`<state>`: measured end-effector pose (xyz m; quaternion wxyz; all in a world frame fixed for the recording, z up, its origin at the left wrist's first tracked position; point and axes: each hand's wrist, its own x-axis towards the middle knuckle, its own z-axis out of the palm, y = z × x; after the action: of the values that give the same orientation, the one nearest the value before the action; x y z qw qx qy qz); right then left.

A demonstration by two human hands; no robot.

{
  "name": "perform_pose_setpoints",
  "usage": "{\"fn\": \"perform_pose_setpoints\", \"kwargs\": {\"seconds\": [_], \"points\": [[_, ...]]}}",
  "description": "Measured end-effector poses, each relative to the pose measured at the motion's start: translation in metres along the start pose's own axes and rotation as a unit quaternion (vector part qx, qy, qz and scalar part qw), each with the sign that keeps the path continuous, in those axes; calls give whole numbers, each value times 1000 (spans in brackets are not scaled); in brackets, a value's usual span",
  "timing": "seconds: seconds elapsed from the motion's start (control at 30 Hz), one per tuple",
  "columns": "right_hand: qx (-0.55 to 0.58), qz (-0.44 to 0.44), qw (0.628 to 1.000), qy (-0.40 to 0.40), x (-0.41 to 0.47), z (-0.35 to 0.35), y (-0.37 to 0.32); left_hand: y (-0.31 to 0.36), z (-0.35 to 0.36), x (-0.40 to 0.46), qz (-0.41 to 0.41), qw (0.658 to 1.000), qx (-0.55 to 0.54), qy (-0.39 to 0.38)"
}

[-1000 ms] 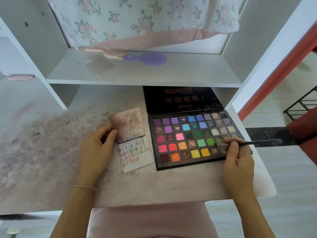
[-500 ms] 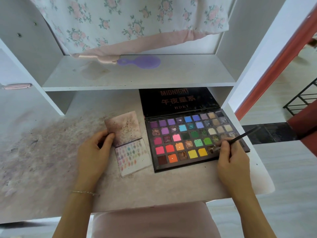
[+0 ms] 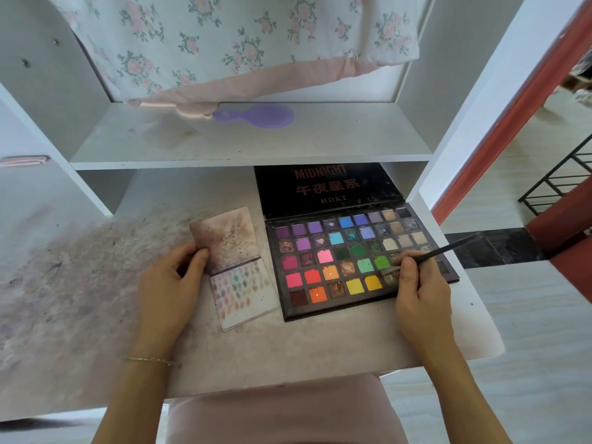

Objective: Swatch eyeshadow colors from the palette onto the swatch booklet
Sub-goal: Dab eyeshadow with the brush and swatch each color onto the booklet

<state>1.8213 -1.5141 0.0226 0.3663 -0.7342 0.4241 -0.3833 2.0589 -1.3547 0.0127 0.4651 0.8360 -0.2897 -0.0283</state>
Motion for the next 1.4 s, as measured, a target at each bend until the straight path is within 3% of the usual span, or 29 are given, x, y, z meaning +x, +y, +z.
{"fn": "perform_pose_setpoints", "kwargs": {"seconds": [0.47,1.0,1.4], "points": [[111,-102,971,-188,-39,82,-52,1,-2,1,6,1000,2,-9],[11,-132,968,-212,-37,91,-55,0,0,2,11,1000,-5,-3],[6,-123,962,-242,-37,89,-52,-2,1,2,4,1000,-5,0]]}}
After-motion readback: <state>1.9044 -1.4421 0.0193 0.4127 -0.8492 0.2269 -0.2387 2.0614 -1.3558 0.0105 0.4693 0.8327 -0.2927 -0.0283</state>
